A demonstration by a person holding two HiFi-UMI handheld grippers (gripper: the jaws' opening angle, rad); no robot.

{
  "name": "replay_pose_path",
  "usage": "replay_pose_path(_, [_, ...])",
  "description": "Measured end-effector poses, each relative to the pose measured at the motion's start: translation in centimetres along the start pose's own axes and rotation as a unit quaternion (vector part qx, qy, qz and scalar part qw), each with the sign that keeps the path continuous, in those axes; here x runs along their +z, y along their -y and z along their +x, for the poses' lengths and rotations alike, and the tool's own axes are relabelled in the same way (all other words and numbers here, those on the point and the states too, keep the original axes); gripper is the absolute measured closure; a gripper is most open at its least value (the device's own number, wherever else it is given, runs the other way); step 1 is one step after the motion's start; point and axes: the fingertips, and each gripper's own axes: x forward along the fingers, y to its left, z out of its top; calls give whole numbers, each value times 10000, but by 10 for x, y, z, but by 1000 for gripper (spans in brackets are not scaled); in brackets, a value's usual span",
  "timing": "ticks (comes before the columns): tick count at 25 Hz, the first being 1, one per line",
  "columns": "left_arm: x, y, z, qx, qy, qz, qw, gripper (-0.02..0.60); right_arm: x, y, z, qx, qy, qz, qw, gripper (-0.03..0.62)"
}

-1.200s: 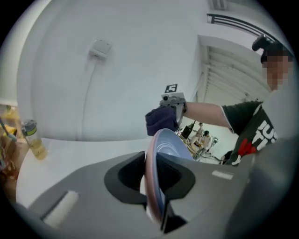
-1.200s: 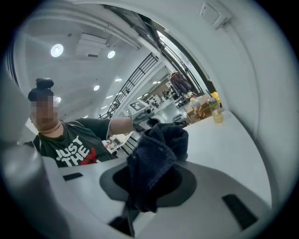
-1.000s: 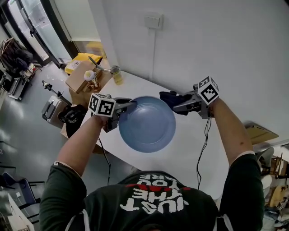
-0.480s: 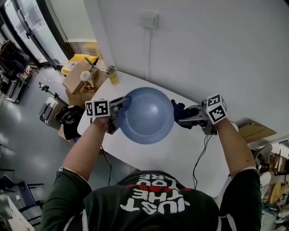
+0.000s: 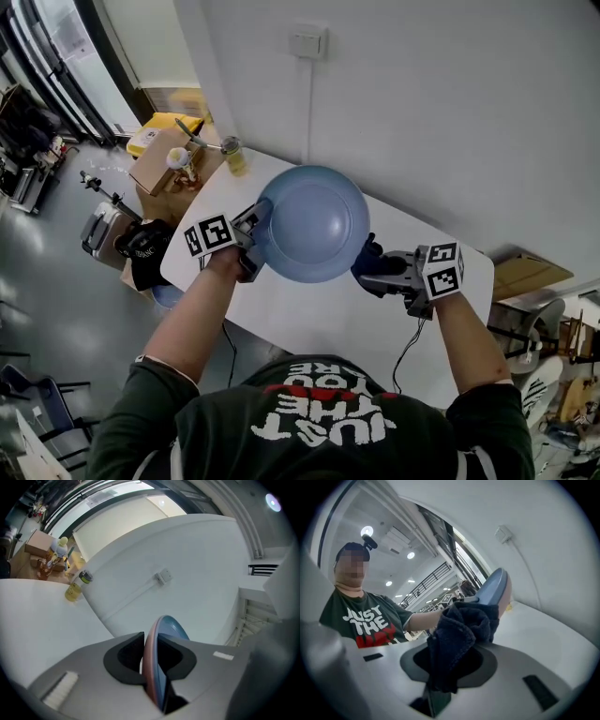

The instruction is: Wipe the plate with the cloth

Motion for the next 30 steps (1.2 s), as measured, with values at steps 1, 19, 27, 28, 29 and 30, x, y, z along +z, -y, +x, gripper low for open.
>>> replay_pose_path(1, [-1, 0, 0, -1, 73, -95, 9999, 526, -4, -5, 6, 41, 61, -2, 10000, 511])
replay_pose_path(19, [-56, 60, 18, -814, -211, -1149, 9898, 538, -21, 7, 132, -155, 403, -493, 9979, 511])
replay_pose_path(27, [-22, 82, -11, -1424, -959, 359, 9845, 538, -6, 49, 51, -284, 1491, -363, 9877, 511])
replay_pose_path(28, [-20, 85, -16, -1562, -1116, 567, 9798, 537, 3, 51, 41, -246, 1525, -370, 9873, 511])
replay_pose_path(29, [-18, 89, -21, -1717, -1263, 798, 9737, 537, 10, 51, 34, -115, 1496, -360, 9880, 511])
replay_pose_path(30, [-16, 94, -25, -1855, -1406, 1071, 9666, 537, 16, 50, 30, 86, 1420, -333, 9893, 511])
